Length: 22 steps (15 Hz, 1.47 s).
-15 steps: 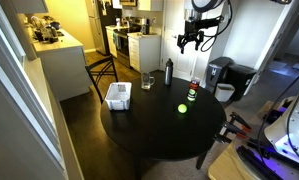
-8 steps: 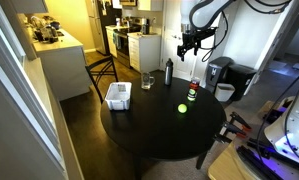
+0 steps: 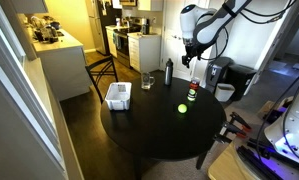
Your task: Put the ball in the cup
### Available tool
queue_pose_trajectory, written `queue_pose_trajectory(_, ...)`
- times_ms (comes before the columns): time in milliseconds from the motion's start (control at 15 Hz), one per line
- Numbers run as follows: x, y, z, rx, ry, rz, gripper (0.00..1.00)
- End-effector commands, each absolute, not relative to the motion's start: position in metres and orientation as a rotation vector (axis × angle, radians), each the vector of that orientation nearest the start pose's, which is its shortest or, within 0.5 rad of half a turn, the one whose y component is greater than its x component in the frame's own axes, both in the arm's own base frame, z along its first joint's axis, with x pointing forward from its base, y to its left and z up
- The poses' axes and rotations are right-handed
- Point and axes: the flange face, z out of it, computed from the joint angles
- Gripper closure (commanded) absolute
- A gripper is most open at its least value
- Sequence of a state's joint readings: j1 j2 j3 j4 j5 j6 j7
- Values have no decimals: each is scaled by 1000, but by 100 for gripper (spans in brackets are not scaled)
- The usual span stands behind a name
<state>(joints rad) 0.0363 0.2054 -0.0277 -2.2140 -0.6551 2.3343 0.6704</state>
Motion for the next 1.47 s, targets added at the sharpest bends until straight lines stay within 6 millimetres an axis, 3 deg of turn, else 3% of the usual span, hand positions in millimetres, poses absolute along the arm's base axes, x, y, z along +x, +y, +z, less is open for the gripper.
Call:
queue_pose_trajectory(0, 542, -5, 279, -3581, 321, -129, 0)
queue_pose_trajectory(467, 542, -3, 279, -3582, 316, -130, 0)
queue_pose_trajectory(600, 540, -9, 264, -3562, 354, -157, 0)
queue_pose_trajectory(1067, 551, -10, 155, -3304, 575, -254, 0)
queue_pose_trajectory(1400, 559, -8, 97, -3182, 674, -310, 0)
